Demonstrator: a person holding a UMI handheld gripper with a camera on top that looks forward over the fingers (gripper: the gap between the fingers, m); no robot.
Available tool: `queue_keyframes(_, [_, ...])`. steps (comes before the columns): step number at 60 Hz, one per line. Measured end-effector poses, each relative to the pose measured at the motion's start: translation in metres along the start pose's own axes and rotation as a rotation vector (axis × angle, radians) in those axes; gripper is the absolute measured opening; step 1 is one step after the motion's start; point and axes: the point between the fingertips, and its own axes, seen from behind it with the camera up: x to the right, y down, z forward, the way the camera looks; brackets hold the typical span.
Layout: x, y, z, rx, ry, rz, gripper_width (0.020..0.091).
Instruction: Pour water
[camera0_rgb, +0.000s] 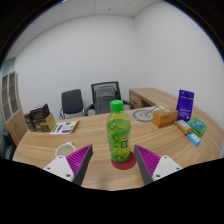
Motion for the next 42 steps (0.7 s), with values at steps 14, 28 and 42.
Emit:
queue_keyframes(14, [-0.024, -0.011, -0.092, -0.028, -0.072, -0.08, 0.085])
queue_keyframes(28, [-0.029, -0.036, -0.167, 0.005, -0.089, -0.101, 0.084])
queue_keyframes(42, [-0.023, -0.054, -0.202, 0.02, -0.076, -0.12, 0.0841])
